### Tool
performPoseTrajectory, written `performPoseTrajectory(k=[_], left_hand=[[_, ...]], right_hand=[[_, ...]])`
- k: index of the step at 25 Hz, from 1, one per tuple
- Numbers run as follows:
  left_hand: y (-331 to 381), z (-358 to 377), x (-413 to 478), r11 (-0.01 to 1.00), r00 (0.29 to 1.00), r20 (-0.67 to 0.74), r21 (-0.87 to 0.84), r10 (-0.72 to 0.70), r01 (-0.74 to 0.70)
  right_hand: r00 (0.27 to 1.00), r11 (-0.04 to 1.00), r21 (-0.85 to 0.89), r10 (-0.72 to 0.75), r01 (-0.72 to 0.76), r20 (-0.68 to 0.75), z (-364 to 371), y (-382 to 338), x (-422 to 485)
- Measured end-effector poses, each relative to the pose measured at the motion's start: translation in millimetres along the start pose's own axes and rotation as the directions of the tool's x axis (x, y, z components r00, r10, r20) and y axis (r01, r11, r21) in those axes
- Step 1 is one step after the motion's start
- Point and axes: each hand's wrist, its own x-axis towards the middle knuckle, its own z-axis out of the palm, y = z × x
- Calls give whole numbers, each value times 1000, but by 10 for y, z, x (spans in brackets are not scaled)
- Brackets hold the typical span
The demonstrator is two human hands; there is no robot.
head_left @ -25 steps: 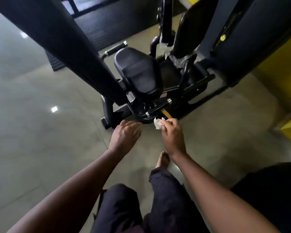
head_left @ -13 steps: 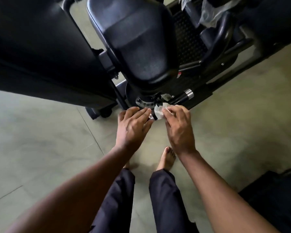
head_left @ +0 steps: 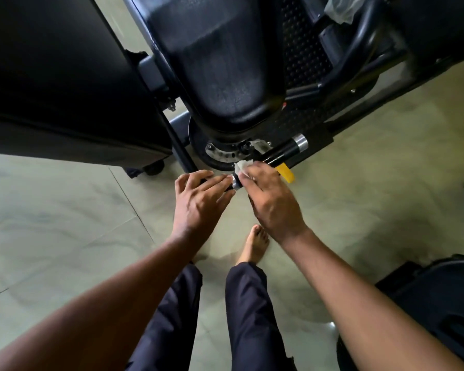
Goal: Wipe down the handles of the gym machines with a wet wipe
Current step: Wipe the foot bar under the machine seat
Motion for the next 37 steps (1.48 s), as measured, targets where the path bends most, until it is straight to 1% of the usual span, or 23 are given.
performPoseTrajectory(k=[1,2,4,5,7,8,9,11,12,14,15,16,18,20,21,22,23,25,27,28,30,33,37], left_hand=[[2,7,-2,1000,1000,-5,-4,-2,2],[0,13,1,1000,1000,-7,-7,-2,2],[-1,25,18,1000,1000,4,-3,7,-7],[-1,36,33,1000,1000,5,2,8,-8],[4,55,58,1000,1000,2,7,-3,3],[12,64,61,1000,1000,5,2,-6,6],[14,70,56,1000,1000,12,-3,-5,5],[12,66,48,1000,1000,18,-12,6,-6],[7,65,51,1000,1000,11,-13,9,-9],[-1,59,46,1000,1000,-1,-11,9,-9],[-1,66,41,1000,1000,-5,-16,11,-11],[-5,73,34,999,1000,-8,-28,16,-17],[-16,88,31,997,999,-21,-74,27,-29],[-22,97,45,990,999,-31,-135,23,-27],[-17,104,46,987,999,-29,-161,20,-24],[-13,109,39,984,999,-27,-177,20,-25],[-9,108,26,983,999,-25,-182,25,-29],[-16,104,24,984,999,-29,-175,28,-32],[-11,112,31,984,999,-22,-174,23,-27],[-8,114,34,985,1000,-17,-171,24,-27],[-21,119,32,985,999,-15,-171,34,-36],[-20,131,22,986,999,-28,-165,18,-22],[6,153,21,990,999,-49,-142,7,-14]], right_hand=[[1000,999,-21,-31,31,-5,-24,93,32],[997,997,-34,61,-63,-51,-63,184,105],[926,939,30,342,-341,-160,-117,184,240],[938,949,36,316,-315,-142,-89,110,256],[1000,999,32,-10,10,-3,-24,2,159],[996,996,42,-81,80,30,-25,55,142],[1000,999,39,-25,25,-9,-35,150,170],[951,960,86,276,-266,-140,-63,234,226],[949,960,68,280,-272,-149,-59,211,239],[999,1000,4,27,-27,-33,-17,184,189],[1000,1000,-6,0,0,-12,-32,235,192],[993,995,-12,95,-96,-67,-61,303,234],[909,936,37,350,-351,-228,-91,392,300],[913,946,1,312,-323,-262,-64,376,304],[913,948,45,315,-314,-259,-53,349,290],[870,913,158,408,-377,-277,-47,296,279],[769,819,319,565,-478,-299,-36,219,271],[441,460,635,874,-620,-204,-4,36,289],[133,38,827,990,-561,45,29,-33,374],[42,-121,876,986,-467,159,16,-49,433],[-27,-298,906,952,-301,304,20,-88,455],[37,-436,855,885,-281,463,-9,-262,376],[-7,-456,859,884,-231,467,21,-270,396]])
